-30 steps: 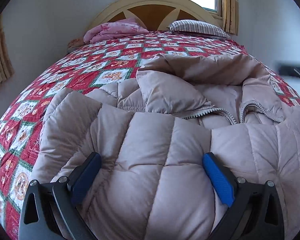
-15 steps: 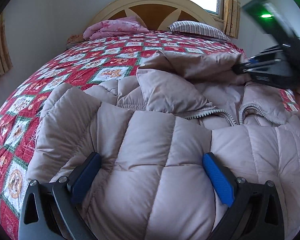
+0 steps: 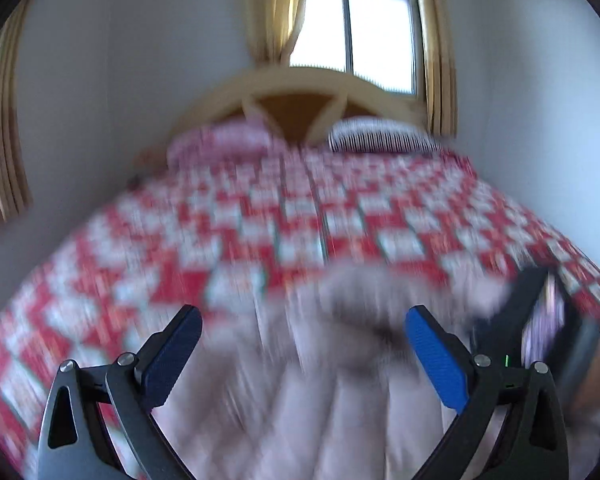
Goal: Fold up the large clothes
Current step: 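Grasp the jacket side edge with the right tool and lift it toward the zipper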
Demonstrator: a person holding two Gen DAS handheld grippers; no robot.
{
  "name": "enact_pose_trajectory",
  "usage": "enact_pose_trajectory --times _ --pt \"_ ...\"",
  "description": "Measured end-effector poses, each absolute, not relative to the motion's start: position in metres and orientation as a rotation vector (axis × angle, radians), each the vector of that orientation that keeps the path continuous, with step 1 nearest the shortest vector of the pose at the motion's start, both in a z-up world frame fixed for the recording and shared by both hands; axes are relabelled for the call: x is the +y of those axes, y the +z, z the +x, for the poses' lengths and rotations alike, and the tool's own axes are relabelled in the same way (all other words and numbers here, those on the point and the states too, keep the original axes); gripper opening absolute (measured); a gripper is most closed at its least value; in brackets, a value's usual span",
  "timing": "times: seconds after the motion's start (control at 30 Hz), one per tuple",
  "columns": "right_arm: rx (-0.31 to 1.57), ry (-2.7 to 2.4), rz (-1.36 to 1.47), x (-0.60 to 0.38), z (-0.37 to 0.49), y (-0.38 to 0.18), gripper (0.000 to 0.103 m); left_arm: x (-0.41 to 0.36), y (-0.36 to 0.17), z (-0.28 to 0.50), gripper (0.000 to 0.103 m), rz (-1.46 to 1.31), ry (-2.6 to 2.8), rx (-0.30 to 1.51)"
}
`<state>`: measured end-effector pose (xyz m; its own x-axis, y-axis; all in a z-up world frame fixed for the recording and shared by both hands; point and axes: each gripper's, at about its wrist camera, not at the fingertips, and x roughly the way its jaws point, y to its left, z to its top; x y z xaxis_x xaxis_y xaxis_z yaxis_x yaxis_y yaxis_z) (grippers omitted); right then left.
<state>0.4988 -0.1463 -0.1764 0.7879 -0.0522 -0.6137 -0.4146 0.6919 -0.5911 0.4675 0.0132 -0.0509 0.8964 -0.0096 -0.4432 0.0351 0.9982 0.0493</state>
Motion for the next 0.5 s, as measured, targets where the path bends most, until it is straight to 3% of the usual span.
enact_pose_trajectory --times 0.1,0.23,0.33,0.5 --pt "0.630 0.232 -0.768 -0.149 0.500 -0.175 0.005 0.016 -0.035 0.526 0.102 0.072 0.015 0.481" --pt "0.610 0.244 -0.744 -0.153 0.497 -0.175 0.005 0.011 -0.090 0.597 0.102 0.211 0.112 0.705" --pt "0.594 0.244 -0.733 -0.154 0.493 -0.176 0.005 0.008 -0.146 0.598 0.102 0.352 0.116 0.861" --pt "0.582 0.264 -0.712 -0.156 0.490 -0.176 0.005 0.021 -0.172 0.574 0.102 0.294 0.109 0.856"
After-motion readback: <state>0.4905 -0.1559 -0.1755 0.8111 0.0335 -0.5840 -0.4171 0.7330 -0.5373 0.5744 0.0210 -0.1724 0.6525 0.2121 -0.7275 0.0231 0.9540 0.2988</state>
